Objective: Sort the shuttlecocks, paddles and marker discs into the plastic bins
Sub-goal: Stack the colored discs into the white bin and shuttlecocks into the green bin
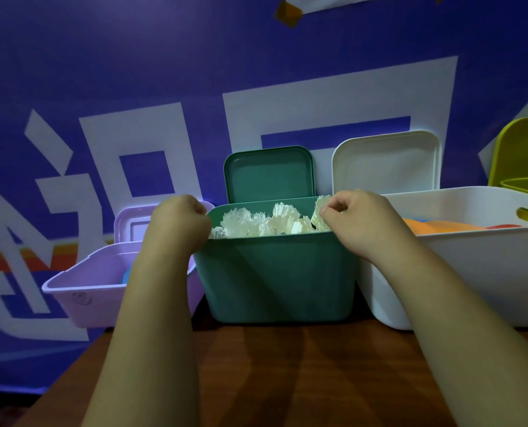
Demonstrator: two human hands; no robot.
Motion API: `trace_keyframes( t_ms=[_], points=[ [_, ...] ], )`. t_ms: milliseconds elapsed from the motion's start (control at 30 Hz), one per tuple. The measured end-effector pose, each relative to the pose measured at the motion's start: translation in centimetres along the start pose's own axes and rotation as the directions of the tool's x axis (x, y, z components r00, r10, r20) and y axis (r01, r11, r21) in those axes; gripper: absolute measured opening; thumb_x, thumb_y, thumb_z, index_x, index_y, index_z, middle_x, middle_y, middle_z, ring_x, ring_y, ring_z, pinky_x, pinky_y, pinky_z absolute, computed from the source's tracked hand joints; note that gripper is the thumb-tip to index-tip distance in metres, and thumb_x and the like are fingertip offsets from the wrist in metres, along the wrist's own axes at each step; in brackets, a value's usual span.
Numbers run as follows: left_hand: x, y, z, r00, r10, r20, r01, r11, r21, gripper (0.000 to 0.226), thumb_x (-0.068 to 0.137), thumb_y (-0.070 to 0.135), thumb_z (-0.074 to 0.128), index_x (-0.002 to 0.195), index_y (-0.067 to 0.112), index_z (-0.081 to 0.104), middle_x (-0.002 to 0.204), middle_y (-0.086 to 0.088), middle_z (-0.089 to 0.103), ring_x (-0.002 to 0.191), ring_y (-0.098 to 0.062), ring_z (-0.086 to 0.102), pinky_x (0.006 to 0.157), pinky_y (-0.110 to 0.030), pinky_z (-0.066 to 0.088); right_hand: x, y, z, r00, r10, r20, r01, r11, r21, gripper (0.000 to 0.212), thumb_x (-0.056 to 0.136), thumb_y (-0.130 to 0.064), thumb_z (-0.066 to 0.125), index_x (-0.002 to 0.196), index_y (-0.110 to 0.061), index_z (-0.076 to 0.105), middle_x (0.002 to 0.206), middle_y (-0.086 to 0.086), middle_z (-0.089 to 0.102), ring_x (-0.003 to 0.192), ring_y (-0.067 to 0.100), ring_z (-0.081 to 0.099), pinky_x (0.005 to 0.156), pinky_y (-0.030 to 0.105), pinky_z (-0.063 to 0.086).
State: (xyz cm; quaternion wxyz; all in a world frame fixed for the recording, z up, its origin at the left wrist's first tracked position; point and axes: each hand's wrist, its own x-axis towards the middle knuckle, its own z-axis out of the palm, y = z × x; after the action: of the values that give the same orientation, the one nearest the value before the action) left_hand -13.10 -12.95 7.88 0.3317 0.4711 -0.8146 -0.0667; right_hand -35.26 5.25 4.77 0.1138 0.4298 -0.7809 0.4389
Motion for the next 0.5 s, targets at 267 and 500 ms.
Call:
trace_keyframes(
  t_ms=[267,500],
  points=[
    [-0.2,1.0,0.4,0.992,0.106,0.067,-0.108,0.994,0.019,0.025,0.097,0.015,0.054,0.086,0.014,0.076,0.082,-0.006,0.068,0.077,-0.026,0.06,0.062,-0.029,0.047,-0.1,-0.3,-0.3,0.998,-0.042,-0.054,0.042,0.999,-0.001,0.023,0.097,-0.032,0.061,0.088,-0.019,0.078,0.098,0.0,0.072,0.091,0.023,0.062,0.072,0.031,0.043],
    [-4.4,8.5,-1.5,0.941,0.303,-0.149,-0.338,0.844,-0.418,0.025,0.096,0.021,0.054,0.1,0.028,0.079,0.09,0.012,0.075,0.079,-0.011,0.07,0.069,-0.028,0.055,-1.9,0.3,-4.2,0.993,-0.015,-0.116,0.02,0.999,0.041,0.023,0.097,-0.028,0.058,0.085,-0.022,0.077,0.099,-0.001,0.069,0.091,0.017,0.063,0.074,0.03,0.045]
  ],
)
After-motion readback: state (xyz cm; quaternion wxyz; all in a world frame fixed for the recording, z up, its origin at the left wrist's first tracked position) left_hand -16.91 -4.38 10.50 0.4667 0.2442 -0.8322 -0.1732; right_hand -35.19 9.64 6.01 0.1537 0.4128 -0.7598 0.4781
